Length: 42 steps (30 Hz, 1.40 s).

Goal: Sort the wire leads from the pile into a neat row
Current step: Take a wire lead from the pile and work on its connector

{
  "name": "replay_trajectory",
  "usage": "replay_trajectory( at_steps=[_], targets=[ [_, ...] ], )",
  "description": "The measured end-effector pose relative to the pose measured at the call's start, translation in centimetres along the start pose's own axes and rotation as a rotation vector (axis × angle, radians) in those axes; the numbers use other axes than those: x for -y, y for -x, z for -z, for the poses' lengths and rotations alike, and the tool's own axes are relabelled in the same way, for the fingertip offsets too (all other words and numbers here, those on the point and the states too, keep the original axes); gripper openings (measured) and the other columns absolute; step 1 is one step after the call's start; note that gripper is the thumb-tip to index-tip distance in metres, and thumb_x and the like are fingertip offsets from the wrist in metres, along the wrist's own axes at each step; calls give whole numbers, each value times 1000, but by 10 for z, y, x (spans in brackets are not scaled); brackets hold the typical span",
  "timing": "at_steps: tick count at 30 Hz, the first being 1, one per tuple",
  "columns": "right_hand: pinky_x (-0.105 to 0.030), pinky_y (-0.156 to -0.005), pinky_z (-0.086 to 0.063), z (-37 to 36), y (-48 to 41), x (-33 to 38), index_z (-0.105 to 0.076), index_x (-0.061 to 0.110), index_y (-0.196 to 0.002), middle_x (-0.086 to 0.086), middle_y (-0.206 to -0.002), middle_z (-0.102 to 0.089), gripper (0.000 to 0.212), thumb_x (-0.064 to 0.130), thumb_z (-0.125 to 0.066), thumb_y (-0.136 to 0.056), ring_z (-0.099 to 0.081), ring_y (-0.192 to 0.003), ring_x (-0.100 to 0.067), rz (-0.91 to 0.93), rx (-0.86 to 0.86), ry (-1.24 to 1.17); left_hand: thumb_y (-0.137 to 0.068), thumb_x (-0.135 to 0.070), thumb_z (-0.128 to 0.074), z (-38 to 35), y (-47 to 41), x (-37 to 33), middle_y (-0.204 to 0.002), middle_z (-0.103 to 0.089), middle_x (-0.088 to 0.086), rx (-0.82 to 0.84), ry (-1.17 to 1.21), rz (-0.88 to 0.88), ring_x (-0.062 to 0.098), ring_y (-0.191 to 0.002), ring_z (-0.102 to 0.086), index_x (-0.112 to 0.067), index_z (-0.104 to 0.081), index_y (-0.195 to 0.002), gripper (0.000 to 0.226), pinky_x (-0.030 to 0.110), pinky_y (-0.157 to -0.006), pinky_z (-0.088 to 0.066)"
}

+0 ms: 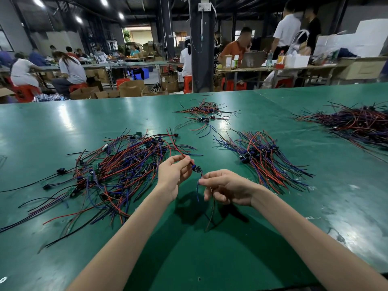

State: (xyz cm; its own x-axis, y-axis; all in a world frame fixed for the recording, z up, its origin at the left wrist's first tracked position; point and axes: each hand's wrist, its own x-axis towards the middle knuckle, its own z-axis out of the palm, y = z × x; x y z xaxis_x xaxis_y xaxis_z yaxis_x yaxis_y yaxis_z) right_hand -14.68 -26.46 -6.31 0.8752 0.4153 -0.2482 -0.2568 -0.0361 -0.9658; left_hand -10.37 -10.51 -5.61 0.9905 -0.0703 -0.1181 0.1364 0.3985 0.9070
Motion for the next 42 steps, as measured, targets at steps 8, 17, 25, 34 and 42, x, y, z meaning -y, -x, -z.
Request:
replay_trajectory(
  at_steps=[8,17,25,34,42],
  targets=[
    [-12,-35,-25,-3,1,3,-62,14,-79,-1,-71,-59,24,34,-56,-91,-36,-36,-2,20,-55,2,-89,1,-60,-1,0,-1,-62,-70,3,17,45,16,8,-52,-64,-5,-56,-87,7,20,-52,-55],
    [-14,-32,-22,-2,3,5,-55,10,-89,-6,-61,-61,14,2,-43,-91,-35,-34,-5,17,-77,48,-89,-1,-60,0,0,-3,-60,-68,1,-4,10,22,7,-50,-63,-8,-56,-85,9,20,-51,-55],
    [-14,-34,-20,1,2,6,-59,16,-87,0,-59,-56,17,28,-50,-96,-29,-33,-2,32,-117,40,-89,-2,-60,0,1,-3,-64,-65,2,9,-52,38,6,-48,-60,-7,-57,-83,8,23,-48,-54],
    [-10,-37,-24,1,2,5,-72,15,-76,-3,-60,-62,18,32,-68,-81,-34,-40,-2,92,-109,73,-89,-2,-61,3,0,-3,-59,-67,1,12,-47,40,8,-49,-62,-6,-57,-82,9,21,-48,-53],
    [-15,-34,-31,5,1,3,-68,9,-77,-9,-57,-64,15,16,-63,-89,-40,-34,-5,45,-68,74,-89,-3,-61,2,0,-1,-70,-63,5,-12,-193,-97,3,-49,-59,-9,-57,-83,10,23,-48,-53]
  ],
)
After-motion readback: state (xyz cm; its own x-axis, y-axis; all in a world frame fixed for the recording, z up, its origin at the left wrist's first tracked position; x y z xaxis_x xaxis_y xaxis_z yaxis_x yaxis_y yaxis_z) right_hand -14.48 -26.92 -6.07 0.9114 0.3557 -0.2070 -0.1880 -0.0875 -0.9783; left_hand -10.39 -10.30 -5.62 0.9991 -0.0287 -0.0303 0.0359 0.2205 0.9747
